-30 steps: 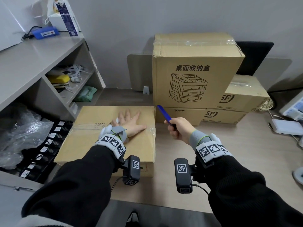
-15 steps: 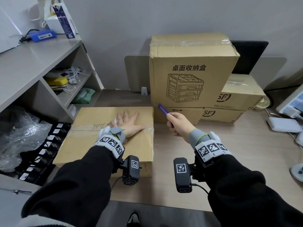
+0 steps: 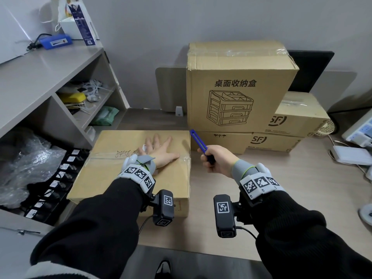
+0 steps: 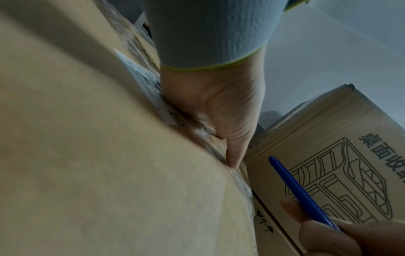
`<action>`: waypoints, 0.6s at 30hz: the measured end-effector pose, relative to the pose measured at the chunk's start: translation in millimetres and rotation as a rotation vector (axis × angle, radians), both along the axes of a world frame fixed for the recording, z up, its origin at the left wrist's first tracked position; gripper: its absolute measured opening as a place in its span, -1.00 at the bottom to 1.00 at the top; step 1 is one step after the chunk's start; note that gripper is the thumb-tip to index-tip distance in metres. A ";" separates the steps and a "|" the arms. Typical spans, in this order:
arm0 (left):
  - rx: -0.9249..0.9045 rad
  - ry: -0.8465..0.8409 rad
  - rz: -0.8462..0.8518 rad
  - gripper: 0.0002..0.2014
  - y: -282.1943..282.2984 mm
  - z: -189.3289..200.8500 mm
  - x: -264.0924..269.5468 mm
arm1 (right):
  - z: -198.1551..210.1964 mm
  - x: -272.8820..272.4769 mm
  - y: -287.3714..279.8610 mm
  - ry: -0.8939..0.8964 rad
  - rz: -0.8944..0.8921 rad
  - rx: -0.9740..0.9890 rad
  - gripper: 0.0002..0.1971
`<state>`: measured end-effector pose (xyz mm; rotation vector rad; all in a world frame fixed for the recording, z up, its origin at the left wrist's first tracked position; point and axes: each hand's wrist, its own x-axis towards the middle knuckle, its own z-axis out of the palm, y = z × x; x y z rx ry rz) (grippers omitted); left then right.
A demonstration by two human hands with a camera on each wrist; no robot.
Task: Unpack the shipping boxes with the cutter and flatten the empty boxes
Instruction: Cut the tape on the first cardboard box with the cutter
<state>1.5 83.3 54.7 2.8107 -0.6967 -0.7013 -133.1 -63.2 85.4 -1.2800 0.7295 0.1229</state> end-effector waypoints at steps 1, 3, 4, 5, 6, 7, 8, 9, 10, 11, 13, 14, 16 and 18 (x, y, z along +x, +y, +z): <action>-0.001 -0.001 0.000 -0.23 0.0 -0.2 -0.1 | -0.3 -0.5 1.0 -0.012 0.035 -0.039 -0.78; -0.003 -0.002 -0.001 -0.23 -0.1 -0.2 -0.3 | -1.7 -1.1 2.1 -0.051 0.080 -0.106 -0.81; -0.004 -0.001 -0.002 -0.23 -0.4 -0.3 -0.5 | -2.4 -1.9 2.2 -0.071 0.085 -0.123 -0.83; -0.004 0.000 -0.003 -0.23 -0.4 -0.6 -0.6 | -3.4 -2.5 1.8 -0.085 0.085 -0.137 -0.85; -0.006 0.001 -0.003 -0.23 -0.6 -0.8 -0.4 | -4.5 -2.8 1.0 -0.095 0.084 -0.152 -0.85; -0.006 0.002 -0.002 -0.23 -0.3 -0.6 -0.4 | -5.1 -3.0 0.2 -0.100 0.084 -0.166 -0.84; -0.007 0.002 -0.001 -0.23 -0.1 -0.6 -0.1 | -5.8 -2.9 -0.6 -0.102 0.088 -0.187 -0.82; -0.009 0.003 0.001 -0.23 0.0 -0.9 0.2 | -6.6 -2.8 -1.9 -0.099 0.094 -0.218 -0.81; -0.009 0.003 0.002 -0.22 0.2 -1.3 0.7 | -6.9 -2.7 -3.0 -0.093 0.097 -0.261 -0.79; -0.008 0.003 0.002 -0.22 0.2 -1.8 1.1 | -7.0 -2.8 -4.1 -0.087 0.094 -0.304 -0.78; -0.005 0.002 0.000 -0.21 0.0 -2.9 1.6 | -6.7 -3.4 -6.7 -0.078 0.079 -0.372 -0.74; -0.003 0.001 0.000 -0.21 -0.1 -3.6 1.9 | -5.9 -3.8 -7.5 -0.071 0.074 -0.395 -0.72; 0.000 -0.002 0.001 -0.22 0.0 -4.3 2.5 | -2.7 -4.9 -8.3 -0.044 0.080 -0.398 -0.69; 0.001 -0.005 0.000 -0.23 -0.3 -3.7 2.5 | -0.3 -4.9 -9.4 -0.030 0.080 -0.379 -0.68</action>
